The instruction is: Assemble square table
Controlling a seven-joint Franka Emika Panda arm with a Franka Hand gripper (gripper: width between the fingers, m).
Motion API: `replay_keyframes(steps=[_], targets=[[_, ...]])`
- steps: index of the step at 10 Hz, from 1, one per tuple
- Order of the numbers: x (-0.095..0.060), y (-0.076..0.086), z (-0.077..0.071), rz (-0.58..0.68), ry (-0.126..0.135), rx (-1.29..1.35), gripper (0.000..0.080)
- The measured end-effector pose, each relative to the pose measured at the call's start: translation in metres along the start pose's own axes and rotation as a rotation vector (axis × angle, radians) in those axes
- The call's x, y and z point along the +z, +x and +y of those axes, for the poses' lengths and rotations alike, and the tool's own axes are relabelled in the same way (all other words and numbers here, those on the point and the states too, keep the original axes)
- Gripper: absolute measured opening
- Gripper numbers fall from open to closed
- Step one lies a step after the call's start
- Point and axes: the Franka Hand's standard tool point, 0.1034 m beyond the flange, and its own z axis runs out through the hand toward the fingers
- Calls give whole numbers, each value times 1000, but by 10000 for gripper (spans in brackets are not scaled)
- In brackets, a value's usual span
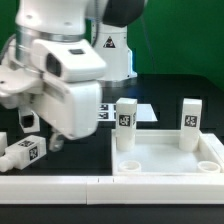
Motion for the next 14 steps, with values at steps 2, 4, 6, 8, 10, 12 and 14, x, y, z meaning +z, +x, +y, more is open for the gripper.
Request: replay_keyframes(steps=[2, 4, 6, 8, 10, 12, 14], targets=[[2, -21, -14, 8, 16, 26, 649], [13, -17, -15, 23, 29, 29, 649], [29, 4, -5, 48, 41, 42, 649], [32, 8, -2, 51, 40, 65, 649], [31, 3, -5, 49, 38, 75, 649], [27, 4, -6, 46, 33, 87, 649], [14, -8, -13, 36, 29, 93, 649]])
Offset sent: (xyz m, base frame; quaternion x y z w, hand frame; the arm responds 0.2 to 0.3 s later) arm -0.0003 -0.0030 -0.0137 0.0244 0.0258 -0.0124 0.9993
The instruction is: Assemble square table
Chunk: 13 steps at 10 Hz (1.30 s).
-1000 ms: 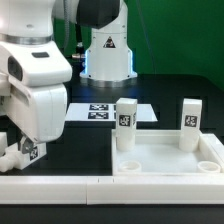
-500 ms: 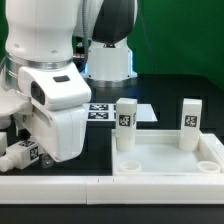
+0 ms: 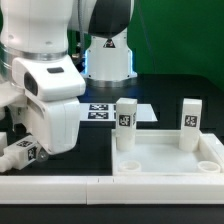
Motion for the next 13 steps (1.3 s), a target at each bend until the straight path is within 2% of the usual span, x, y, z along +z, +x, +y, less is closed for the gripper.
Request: replay_keyframes(steps=[1, 3, 4, 5, 6, 7, 10, 11, 12, 13], targets=[[-1, -8, -5, -2, 0, 10, 649], [5, -9, -12, 8, 9, 20, 649], [7, -5, -10, 8, 9, 32, 649], [17, 12, -9, 15, 18, 34, 649], [19, 9, -11, 27, 33, 26, 649], [20, 3, -9, 21, 29, 37, 649], [30, 11, -8, 35, 41, 39, 649], [32, 19, -7, 42, 45, 45, 622], [32, 17, -8, 41, 44, 49, 622], [32, 16, -9, 42, 45, 51, 448]])
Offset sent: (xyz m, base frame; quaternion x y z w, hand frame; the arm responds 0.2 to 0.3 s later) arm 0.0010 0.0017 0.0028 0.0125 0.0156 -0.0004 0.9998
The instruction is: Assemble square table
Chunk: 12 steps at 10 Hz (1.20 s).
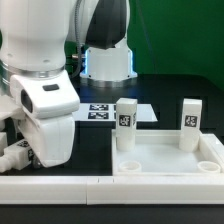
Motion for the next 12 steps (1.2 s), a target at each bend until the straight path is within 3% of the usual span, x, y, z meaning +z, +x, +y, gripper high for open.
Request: replay_keyframes(steps=[1, 4, 5, 8, 9, 12], targets=[[0, 1, 1, 1, -1, 16, 272], [-4, 4, 4, 8, -8, 124, 265], [-19, 6, 1, 7, -24, 255, 265], [-48, 40, -25, 14, -52, 659, 265], [-51, 45, -24, 15, -66, 784, 265], [-48, 46, -23, 24, -61, 920, 265]])
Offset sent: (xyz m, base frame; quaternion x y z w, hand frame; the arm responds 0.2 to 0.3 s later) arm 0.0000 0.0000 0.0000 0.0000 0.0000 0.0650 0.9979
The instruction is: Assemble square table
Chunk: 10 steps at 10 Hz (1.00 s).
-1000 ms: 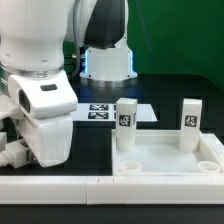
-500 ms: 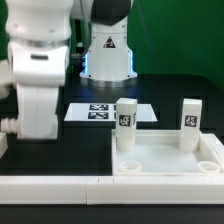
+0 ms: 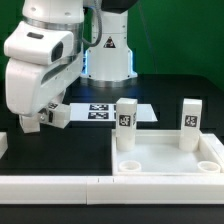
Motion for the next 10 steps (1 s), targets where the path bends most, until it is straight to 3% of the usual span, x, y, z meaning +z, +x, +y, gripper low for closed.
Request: replay_keyframes(steps=[1, 2, 3, 4, 8, 10], targets=[[-1, 1, -1, 23, -22, 125, 265], [-3, 2, -14, 70, -68, 295, 265], [-3, 5, -34, 106, -93, 488, 265], [0, 5, -46, 122, -74, 594, 265], [1, 9, -45, 153, -40, 820, 265], [7, 6, -51, 185, -21, 1041, 265]])
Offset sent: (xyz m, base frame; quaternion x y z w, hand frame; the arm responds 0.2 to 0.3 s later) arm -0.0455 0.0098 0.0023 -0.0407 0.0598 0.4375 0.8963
